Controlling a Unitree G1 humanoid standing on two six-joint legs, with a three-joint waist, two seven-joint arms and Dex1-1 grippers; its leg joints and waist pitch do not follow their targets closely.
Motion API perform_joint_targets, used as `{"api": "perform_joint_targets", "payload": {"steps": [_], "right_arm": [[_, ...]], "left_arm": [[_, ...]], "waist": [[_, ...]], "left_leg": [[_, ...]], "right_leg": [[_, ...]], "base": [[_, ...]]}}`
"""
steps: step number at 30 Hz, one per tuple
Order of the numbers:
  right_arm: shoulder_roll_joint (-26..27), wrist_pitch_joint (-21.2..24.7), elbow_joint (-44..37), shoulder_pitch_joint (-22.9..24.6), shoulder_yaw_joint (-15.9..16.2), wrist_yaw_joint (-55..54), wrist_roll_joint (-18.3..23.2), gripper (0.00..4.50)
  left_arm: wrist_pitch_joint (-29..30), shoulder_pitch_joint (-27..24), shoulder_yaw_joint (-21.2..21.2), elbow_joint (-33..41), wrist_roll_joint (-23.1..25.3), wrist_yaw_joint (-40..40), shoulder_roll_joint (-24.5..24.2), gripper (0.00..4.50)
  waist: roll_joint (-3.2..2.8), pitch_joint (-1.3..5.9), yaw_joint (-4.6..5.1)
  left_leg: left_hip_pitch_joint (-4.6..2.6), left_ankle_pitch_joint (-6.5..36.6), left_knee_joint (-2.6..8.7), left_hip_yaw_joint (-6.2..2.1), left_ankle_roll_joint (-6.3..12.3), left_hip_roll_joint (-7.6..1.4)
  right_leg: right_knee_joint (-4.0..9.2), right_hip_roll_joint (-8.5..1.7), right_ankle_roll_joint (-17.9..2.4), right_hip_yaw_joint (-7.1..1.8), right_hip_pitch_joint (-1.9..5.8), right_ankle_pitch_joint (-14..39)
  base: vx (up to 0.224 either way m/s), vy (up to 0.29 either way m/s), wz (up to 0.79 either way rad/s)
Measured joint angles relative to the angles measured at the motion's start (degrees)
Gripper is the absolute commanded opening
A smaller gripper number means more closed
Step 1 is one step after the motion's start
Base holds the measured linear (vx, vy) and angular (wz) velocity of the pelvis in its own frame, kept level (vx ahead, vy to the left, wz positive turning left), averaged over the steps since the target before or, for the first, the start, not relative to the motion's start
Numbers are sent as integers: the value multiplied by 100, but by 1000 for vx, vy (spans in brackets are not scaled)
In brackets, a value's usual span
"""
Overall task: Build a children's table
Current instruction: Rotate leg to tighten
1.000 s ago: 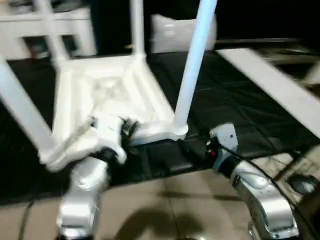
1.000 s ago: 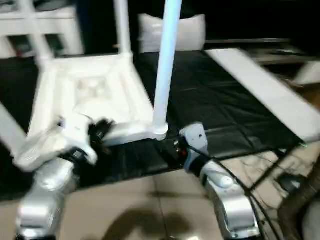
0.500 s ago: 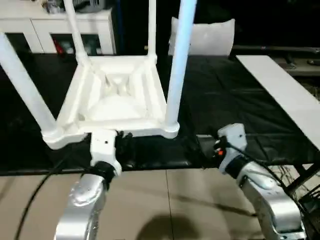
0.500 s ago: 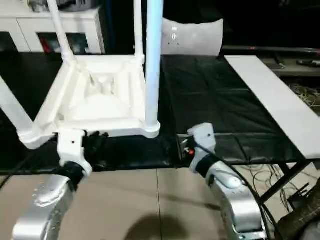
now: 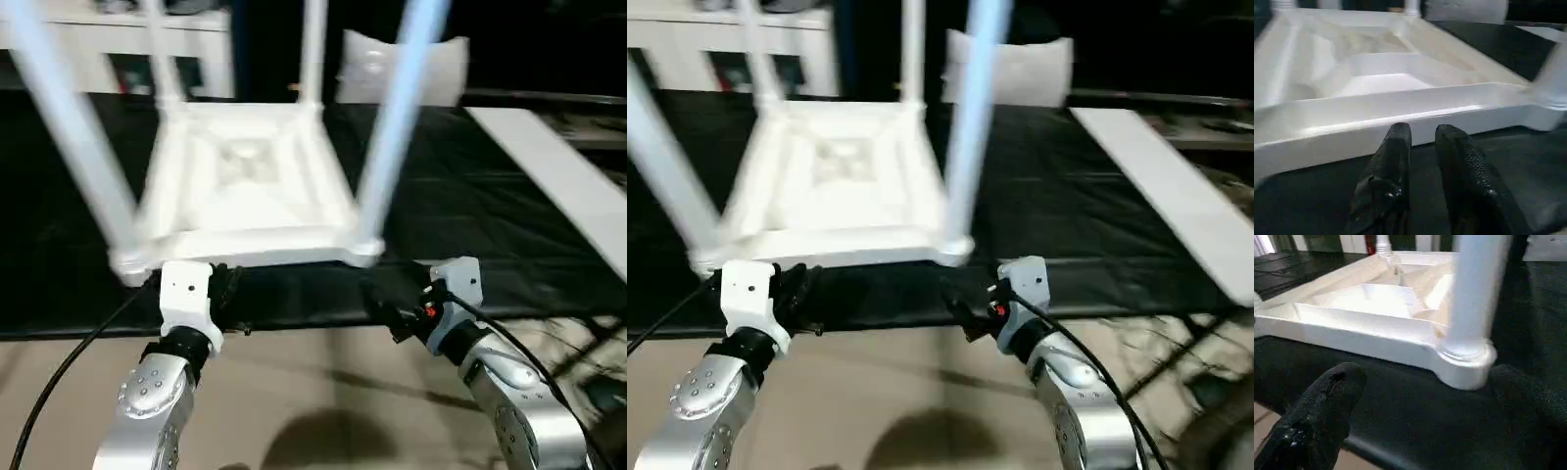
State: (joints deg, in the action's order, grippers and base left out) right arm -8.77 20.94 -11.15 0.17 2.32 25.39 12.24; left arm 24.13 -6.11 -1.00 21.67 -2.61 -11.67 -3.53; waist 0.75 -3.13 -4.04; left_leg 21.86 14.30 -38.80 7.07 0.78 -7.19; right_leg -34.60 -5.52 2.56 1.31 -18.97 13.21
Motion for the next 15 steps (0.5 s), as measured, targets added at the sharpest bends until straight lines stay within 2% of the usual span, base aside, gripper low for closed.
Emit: {"api": "perform_joint_targets", "payload": {"steps": [1, 2, 3, 4, 5, 6, 7, 8, 9, 10, 11, 12, 13, 14, 15], "right_arm": [[67, 10, 2, -35, 58, 2, 9, 450], [127, 10, -19, -83, 109, 7, 47, 450], [136, 9, -52, -101, 135, 7, 60, 450], [117, 9, -74, -82, 129, 4, 62, 450], [92, 30, -92, -80, 131, 4, 59, 450], [56, 73, -125, -84, 138, 7, 59, 450], [55, 68, -127, -80, 141, 12, 61, 450], [19, 7, -94, -2, 128, 8, 57, 450], [1, -7, -65, 39, 111, 7, 54, 450], [-21, -45, -12, 40, 118, 7, 40, 450], [-28, -156, 4, 62, 117, 7, 26, 450], [-37, -226, -4, 64, 133, 12, 14, 450], [-10, -284, 12, 104, 161, 14, -24, 450], [7, -293, 16, 145, 210, 20, -51, 450], [9, -316, 17, 174, 255, 41, -64, 450]], "left_arm": [[1, -21, -33, 1, 0, 1, -28, 103], [3, -28, -96, -3, 3, 12, -55, 103], [6, -14, -146, -3, 4, 16, -94, 103], [5, -11, -150, 2, 3, 18, -89, 103], [5, -8, -141, 12, 3, 19, -76, 121], [5, -9, -129, 16, 3, 21, -69, 121], [11, -12, -141, 32, -13, 32, -58, 140], [40, -18, -161, 48, -63, 65, 44, 140], [47, -22, -109, 84, -119, 67, 103, 147], [47, -54, -94, 96, -193, 65, 135, 163], [47, -86, -127, 126, -243, 66, 141, 171], [45, -76, -149, 176, -262, 66, 140, 171], [30, -58, -154, 232, -274, 66, 112, 187], [26, -95, -159, 241, -273, 67, 74, 187], [18, -142, -221, 235, -266, 75, 51, 205]], "waist": [[-9, 1, 66], [-7, -1, 135], [0, 3, 161], [-7, 14, 171], [35, 32, 175], [104, 39, 166], [259, 45, 176], [283, 32, 151], [226, 16, 97], [203, 3, 84], [158, -22, 110], [73, -14, 162], [-27, -54, 295], [-44, -66, 366], [-33, -71, 394]], "left_leg": [[-18, -27, 74, 36, 123, 94], [-15, -54, 114, 47, 212, 173], [-4, -64, 128, 84, 290, 229], [10, -81, 140, 141, 382, 288], [28, -100, 168, 198, 428, 353], [49, -120, 204, 305, 474, 452], [58, -145, 238, 435, 514, 590], [80, -119, 180, 498, 500, 676], [214, 16, -334, 133, 291, 698], [257, 106, -800, -245, 68, 657], [118, 223, -840, -513, -415, 405], [-37, 437, -468, -524, -536, 207], [-60, 439, -417, -452, -309, 169], [-53, 425, -379, -456, -270, 168], [-54, 421, -343, -462, -274, 169]], "right_leg": [[2, 18, -171, -26, -56, 57], [-148, 12, -474, -9, -123, 203], [-640, 24, -349, 136, -321, 286], [-1046, 136, -174, 307, -489, 339], [-1069, 203, -77, 393, -549, 357], [-962, 275, -32, 449, -580, 370], [-715, 285, -31, 387, -520, 372], [-651, 212, -393, 268, -516, 251], [-605, 211, -387, 241, -495, 203], [-578, 192, -359, 220, -456, 157], [-491, 88, -309, 389, -364, 95], [-437, 69, -286, 477, -342, 56], [-346, 88, -308, 460, -284, 65], [-294, 180, -392, 366, -271, 124], [-265, 213, -418, 331, -235, 115]], "base": [[40, 240, 14], [37, 249, 11], [-5, 218, 10], [-5, 218, 10], [-49, 179, -2], [-75, 168, -14], [-75, 168, -14], [-81, 137, -1], [-41, 53, 9], [-65, 134, -18], [-66, 194, -32], [-120, 321, -22], [-96, 240, 6], [-98, 235, 12], [-44, 108, 1]]}}
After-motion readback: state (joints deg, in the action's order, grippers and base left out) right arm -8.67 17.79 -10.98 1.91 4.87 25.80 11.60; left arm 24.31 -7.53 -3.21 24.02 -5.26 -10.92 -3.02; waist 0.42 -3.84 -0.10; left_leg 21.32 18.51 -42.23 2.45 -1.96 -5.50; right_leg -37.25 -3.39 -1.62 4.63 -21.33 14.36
